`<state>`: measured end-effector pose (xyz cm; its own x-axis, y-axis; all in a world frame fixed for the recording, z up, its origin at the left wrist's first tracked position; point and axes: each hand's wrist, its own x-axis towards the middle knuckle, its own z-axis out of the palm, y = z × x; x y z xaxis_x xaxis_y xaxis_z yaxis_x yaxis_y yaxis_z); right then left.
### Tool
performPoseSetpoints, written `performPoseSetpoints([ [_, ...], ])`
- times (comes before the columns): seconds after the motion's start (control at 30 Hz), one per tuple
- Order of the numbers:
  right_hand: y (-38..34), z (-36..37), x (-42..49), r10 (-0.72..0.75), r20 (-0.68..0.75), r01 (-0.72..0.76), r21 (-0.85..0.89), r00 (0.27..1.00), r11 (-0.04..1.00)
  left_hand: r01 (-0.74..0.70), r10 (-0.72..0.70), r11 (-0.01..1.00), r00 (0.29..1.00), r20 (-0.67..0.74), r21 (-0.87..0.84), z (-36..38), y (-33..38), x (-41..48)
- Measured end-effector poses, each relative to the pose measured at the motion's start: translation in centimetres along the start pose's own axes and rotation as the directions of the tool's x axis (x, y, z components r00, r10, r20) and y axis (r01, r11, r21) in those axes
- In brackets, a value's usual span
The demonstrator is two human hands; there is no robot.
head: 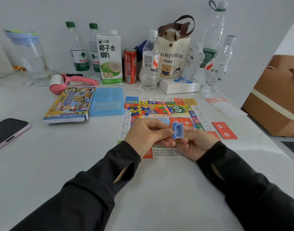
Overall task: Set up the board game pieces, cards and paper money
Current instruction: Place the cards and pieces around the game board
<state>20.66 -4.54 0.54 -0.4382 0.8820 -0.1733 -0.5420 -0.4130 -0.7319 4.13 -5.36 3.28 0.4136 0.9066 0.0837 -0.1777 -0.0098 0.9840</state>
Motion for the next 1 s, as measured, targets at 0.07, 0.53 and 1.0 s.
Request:
performPoseSetpoints([
  [0.07,0.05,-0.09,0.11,-0.007,-0.007,0.007,0.002,1.000,1.000,-0.002,0.002,1.000,1.000,0.003,0.004,-0.04,0.01,0.00],
  [0.53,0.14,-0.32,0.21,-0.024,-0.006,0.024,-0.005,1.000,1.000,0.005,-0.005,1.000,1.000,0.008,-0.002,-0.18,-0.12,0.06],
  [1.0,0.14,-0.98,0.30,-0.038,-0.018,0.037,-0.047,0.999,0.998,-0.006,0.004,0.999,0.999,0.051,0.034,-0.60,-0.26,0.14],
])
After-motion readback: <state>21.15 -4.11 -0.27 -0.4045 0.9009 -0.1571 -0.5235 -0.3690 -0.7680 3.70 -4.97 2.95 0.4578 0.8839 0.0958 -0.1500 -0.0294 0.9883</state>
